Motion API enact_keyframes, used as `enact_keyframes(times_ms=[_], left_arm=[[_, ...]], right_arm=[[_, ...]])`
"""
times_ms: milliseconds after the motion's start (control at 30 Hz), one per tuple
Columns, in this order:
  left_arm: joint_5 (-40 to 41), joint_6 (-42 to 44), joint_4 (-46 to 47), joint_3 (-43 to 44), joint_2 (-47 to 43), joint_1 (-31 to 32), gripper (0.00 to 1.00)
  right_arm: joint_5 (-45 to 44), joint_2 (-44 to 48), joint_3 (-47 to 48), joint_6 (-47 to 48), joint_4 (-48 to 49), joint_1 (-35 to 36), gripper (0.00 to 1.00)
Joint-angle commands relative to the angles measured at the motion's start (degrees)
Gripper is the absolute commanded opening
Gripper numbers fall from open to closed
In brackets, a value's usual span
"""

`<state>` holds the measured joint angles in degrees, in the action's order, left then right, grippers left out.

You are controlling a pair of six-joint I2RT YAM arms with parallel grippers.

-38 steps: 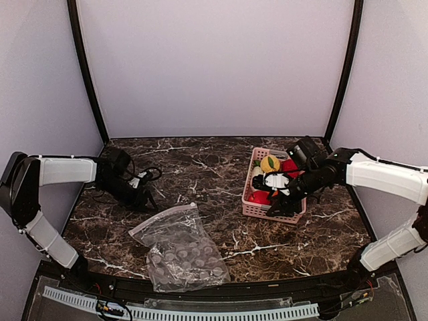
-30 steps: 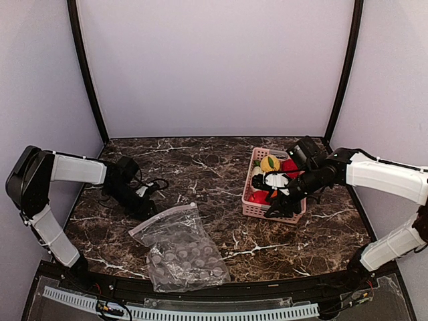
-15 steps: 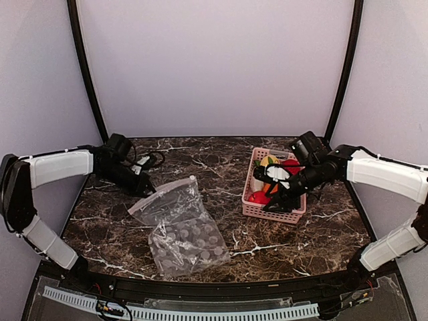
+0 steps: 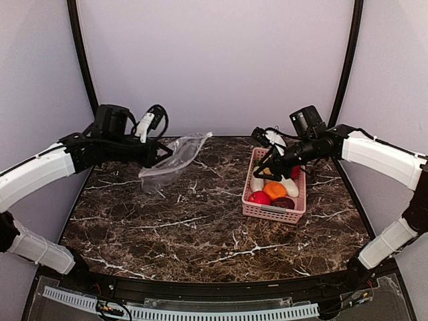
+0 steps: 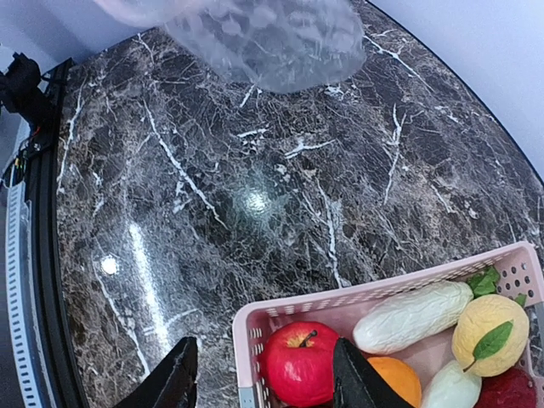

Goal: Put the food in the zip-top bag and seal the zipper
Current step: Pick up the zipper food storage bag at the center of the board, then pick up the fake fruit from the bin.

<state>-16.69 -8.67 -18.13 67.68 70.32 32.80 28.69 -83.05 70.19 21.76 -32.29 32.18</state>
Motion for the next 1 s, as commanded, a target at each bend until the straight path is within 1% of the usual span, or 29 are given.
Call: enact_keyframes(times_ms=[0, 67, 100, 133, 167, 233, 267, 333, 400, 533, 633, 700, 800, 967], left_arm=[[11.0, -4.3, 4.5, -6.2, 6.2, 5.4, 0.01], [16.1, -6.9, 8.5, -7.7, 6.8, 7.3, 0.01], [20.0, -7.6, 10.1, -8.3, 7.0, 8.8, 0.01], [21.8, -8.6, 12.9, -9.3, 7.1, 9.6, 0.01], [25.0, -9.2, 14.3, -9.8, 7.5, 11.1, 0.01], [27.7, -10.9, 17.2, -10.6, 8.4, 12.6, 0.01], [28.0, -11.7, 19.2, -10.9, 8.8, 13.3, 0.01], [28.0, -12.5, 20.5, -10.7, 10.2, 14.0, 0.01], [27.6, -12.9, 20.5, -10.0, 11.6, 14.3, 0.01], [26.7, -12.3, 18.7, -7.3, 14.6, 14.3, 0.01], [25.9, -10.3, 15.5, -2.8, 16.9, 14.3, 0.01], [25.1, -8.0, 13.0, 0.7, 18.1, 14.3, 0.01], [24.3, -5.5, 11.3, 3.5, 19.3, 14.3, 0.01], [23.7, -3.4, 13.0, 2.6, 20.2, 14.2, 0.01]], right_arm=[[5.7, -2.5, 4.5, -5.2, 2.1, -0.4, 0.51], [8.1, -4.1, 5.7, -8.7, 3.7, -0.4, 0.52], [9.0, -5.0, 5.9, -10.7, 4.6, -0.4, 0.53], [9.5, -5.9, 6.1, -12.4, 5.4, -0.4, 0.55], [9.2, -6.9, 6.3, -13.7, 6.0, -0.4, 0.57], [5.6, -8.4, 6.9, -15.1, 6.3, -0.4, 0.57], [2.7, -8.7, 7.1, -15.3, 6.2, -0.5, 0.57], [-2.5, -8.8, 7.0, -15.3, 6.2, -1.2, 0.57], [-4.8, -8.4, 6.5, -15.2, 6.2, -3.0, 0.56], [-10.1, -7.5, 5.4, -13.7, 5.6, -6.7, 0.53], [-15.9, -8.4, 5.3, -11.5, 4.7, -9.2, 0.54], [-19.2, -9.6, 5.3, -10.0, 4.6, -10.5, 0.58], [-22.9, -12.3, 5.9, -8.8, 4.7, -11.4, 0.75], [-23.5, -16.6, 8.5, -8.1, 4.8, -11.7, 0.81]])
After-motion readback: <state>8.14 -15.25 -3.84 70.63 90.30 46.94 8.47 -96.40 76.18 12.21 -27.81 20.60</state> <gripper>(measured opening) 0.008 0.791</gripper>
